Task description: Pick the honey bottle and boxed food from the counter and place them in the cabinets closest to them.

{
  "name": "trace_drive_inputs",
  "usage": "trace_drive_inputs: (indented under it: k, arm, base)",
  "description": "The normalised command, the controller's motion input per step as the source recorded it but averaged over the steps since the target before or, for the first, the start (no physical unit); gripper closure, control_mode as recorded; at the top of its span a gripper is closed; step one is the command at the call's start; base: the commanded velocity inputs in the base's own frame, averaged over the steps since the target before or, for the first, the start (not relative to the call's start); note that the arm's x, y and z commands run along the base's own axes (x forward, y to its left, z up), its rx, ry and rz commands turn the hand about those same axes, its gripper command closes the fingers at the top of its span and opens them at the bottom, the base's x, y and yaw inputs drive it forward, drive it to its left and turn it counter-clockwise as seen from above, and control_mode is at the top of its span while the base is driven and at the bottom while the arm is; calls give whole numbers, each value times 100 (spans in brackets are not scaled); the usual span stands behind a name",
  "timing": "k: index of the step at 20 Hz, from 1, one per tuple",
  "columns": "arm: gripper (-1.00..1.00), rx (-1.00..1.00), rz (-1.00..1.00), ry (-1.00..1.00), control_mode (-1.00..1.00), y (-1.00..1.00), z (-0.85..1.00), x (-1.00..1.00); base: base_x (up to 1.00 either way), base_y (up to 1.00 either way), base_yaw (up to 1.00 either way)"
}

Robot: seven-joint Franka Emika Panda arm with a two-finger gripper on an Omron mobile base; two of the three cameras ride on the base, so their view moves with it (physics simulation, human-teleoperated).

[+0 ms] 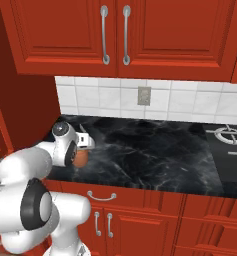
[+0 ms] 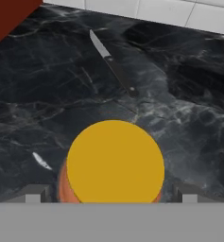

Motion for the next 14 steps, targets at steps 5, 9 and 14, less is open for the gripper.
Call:
trace_drive_inputs:
  k: [5, 9, 14]
  arm:
    - [-100, 0, 0, 0, -100, 2, -21, 30]
    - [-100, 0, 0, 0, -100, 3, -22, 31]
    - [-100, 0, 0, 0, -100, 4, -23, 29]
  base:
    - [0, 0, 0]
    - [0, 0, 0]
    - [0, 0, 0]
